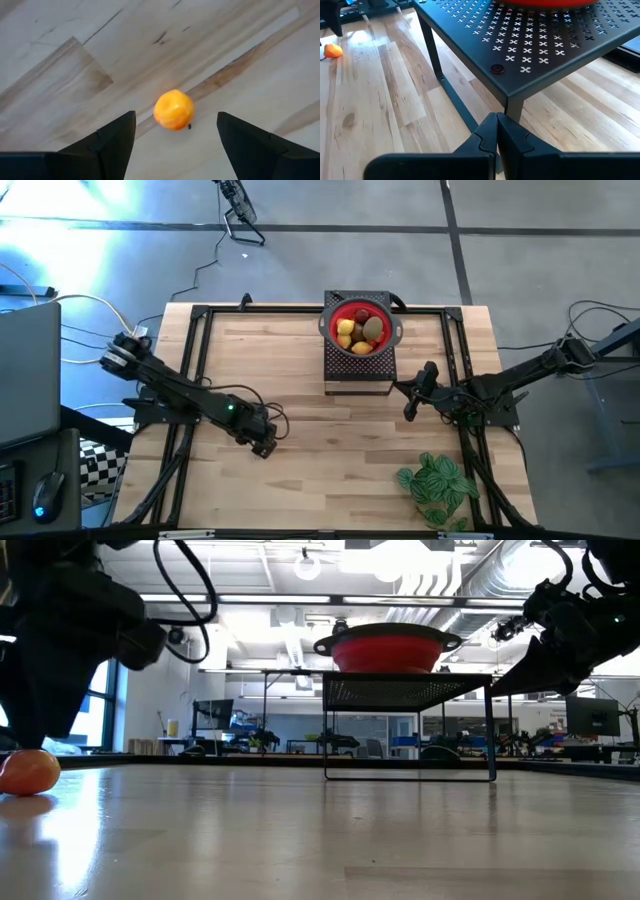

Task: Pick & Place Fruit
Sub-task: Put the orange pear into the red strainer bowl on the shelf

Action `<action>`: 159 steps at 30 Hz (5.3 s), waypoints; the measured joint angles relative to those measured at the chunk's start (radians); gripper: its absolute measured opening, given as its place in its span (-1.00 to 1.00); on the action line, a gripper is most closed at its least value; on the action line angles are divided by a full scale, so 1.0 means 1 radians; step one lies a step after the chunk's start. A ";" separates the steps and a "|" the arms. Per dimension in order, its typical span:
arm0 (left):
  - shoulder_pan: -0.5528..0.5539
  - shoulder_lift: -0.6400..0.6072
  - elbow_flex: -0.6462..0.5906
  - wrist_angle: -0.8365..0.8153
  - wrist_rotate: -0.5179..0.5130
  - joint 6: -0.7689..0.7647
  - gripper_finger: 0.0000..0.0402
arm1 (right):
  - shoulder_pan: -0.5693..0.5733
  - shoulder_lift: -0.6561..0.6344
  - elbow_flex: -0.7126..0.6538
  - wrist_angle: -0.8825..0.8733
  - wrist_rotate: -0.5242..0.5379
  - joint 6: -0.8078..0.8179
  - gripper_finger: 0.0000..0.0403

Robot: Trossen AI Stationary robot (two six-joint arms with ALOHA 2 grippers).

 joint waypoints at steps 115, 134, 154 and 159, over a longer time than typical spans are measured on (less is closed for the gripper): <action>0.279 0.148 0.200 0.097 0.224 0.595 -0.28 | 0.000 0.000 0.000 -0.018 -0.003 0.004 -0.99; 0.586 0.146 0.789 0.107 0.236 1.236 -0.28 | 0.000 0.000 0.000 -0.020 -0.002 0.000 -0.99; 0.743 0.285 0.842 0.292 0.146 1.365 -0.29 | 0.000 0.000 0.000 -0.024 -0.003 0.000 -0.99; 0.760 0.326 0.842 0.351 0.150 1.365 -0.29 | 0.000 0.000 0.000 -0.027 -0.003 0.000 -0.99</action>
